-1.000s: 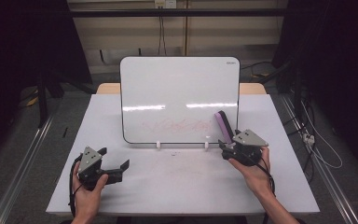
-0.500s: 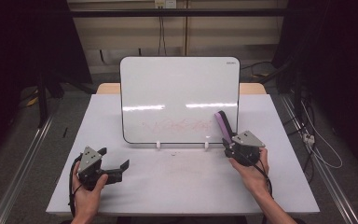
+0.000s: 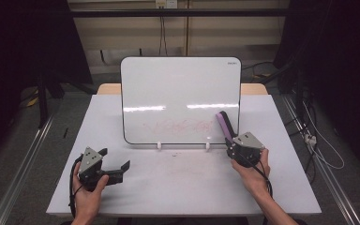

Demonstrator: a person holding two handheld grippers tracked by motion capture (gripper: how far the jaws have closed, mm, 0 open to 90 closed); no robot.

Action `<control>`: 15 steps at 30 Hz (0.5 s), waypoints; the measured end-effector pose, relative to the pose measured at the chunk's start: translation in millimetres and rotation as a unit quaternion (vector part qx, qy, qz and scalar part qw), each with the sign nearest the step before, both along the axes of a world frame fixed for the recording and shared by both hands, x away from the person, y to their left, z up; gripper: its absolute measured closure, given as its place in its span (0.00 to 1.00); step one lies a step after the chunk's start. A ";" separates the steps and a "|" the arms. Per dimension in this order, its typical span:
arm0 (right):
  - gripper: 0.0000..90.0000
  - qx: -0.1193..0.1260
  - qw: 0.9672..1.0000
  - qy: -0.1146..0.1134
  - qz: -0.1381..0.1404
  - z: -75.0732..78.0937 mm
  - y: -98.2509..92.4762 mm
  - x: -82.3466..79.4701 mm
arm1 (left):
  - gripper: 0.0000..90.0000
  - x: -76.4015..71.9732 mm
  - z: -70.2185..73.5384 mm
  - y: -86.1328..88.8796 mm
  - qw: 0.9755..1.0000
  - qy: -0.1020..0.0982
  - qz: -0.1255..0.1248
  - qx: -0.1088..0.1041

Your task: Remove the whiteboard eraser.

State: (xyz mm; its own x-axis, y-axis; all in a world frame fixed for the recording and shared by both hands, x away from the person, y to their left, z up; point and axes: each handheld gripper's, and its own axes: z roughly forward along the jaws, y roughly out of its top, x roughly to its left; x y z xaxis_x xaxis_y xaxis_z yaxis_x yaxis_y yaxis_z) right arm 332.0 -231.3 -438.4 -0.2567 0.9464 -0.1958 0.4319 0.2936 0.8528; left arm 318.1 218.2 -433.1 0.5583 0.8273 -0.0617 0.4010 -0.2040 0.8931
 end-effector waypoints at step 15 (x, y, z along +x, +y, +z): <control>0.71 0.085 0.995 -0.030 0.049 4.5 -1.1 -12.4 | 0.05 -1.3 1.6 -1.5 1.000 0.003 0.003 -0.017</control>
State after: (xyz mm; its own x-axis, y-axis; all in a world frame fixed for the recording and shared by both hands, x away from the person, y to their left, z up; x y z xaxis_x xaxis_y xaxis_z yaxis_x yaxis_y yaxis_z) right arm 319.6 -232.5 -433.8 -0.3426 0.9380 -0.0521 0.3552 0.1806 0.9172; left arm 316.8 216.7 -431.5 0.5525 0.8283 -0.0926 0.4078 -0.1718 0.8968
